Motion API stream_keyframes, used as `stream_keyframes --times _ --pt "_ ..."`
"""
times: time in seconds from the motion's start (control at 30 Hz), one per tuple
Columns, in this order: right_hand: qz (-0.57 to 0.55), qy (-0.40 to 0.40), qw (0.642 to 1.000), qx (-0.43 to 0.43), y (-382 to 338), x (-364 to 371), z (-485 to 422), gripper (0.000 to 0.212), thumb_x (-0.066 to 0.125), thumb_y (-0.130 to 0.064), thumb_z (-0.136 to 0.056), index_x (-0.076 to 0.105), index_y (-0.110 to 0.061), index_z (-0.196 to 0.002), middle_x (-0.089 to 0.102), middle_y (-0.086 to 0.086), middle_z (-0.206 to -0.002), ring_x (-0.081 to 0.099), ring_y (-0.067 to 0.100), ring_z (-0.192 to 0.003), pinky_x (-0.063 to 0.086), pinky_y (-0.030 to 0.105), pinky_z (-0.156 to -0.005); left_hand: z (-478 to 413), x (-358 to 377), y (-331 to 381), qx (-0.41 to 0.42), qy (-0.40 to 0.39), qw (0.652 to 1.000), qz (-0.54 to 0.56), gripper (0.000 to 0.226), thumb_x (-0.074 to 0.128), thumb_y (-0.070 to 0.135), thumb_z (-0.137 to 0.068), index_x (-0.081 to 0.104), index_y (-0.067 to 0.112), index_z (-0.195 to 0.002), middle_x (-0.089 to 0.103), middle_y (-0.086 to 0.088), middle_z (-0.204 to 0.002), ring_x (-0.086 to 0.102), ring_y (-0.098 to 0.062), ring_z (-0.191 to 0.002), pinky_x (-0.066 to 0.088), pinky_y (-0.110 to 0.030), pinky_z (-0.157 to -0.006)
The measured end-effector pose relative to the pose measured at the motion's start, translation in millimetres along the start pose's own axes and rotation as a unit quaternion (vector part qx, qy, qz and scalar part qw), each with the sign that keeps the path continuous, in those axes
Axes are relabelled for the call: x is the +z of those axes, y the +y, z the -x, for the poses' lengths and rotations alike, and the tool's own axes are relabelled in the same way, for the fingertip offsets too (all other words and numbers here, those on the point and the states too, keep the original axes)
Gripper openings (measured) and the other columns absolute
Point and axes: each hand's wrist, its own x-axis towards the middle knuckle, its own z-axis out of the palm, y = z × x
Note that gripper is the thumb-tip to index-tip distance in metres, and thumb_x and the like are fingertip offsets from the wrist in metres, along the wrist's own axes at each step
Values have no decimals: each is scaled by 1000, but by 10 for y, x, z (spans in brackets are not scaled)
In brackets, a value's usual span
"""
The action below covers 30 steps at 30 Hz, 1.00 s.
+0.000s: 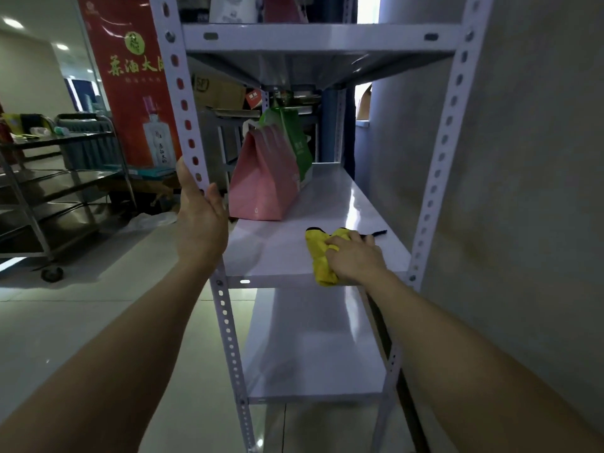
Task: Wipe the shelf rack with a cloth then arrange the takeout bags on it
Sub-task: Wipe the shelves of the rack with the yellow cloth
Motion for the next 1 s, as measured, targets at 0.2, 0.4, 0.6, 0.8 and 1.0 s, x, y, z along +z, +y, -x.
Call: stream_keyframes --times 0.2,0.4,0.6,0.8,1.0 --pt "55 83 995 22 209 68 110 72 11 -45 -94 52 -31 -151 33 14 -166 16 35 -156 8 51 -128 457 39 281 88 98 984 -117 63 42 40 -113 28 11 -166 45 -22 -145 48 -40 -130 40 -54 -110" --pt "-29 16 999 10 274 -15 146 84 36 -83 -90 40 -36 -159 20 10 -172 13 35 -158 10 52 -129 814 553 382 260 -147 935 -189 50 40 43 -112 61 9 -142 59 -20 -134 56 -43 -124 42 -54 -106" --pt "-6 -12 1000 10 334 32 -283 78 27 -67 -92 27 -38 -164 14 7 -174 8 34 -160 7 51 -129 749 773 41 168 -268 914 -252 66 23 58 -107 58 19 -147 54 -16 -144 48 -39 -134 38 -53 -110" --pt "5 -8 999 50 313 -31 -1120 75 28 -65 -84 48 -40 -152 38 14 -162 34 41 -148 25 55 -123 742 809 -11 171 -286 907 -257 63 21 58 -108 54 24 -150 52 -12 -150 45 -33 -140 36 -51 -113" --pt "-7 13 997 74 204 19 -1839 87 22 -75 -81 54 -30 -150 45 16 -156 41 44 -140 35 58 -113 754 787 5 170 -276 907 -268 64 20 58 -108 47 26 -156 54 -8 -148 50 -31 -135 38 -51 -112"
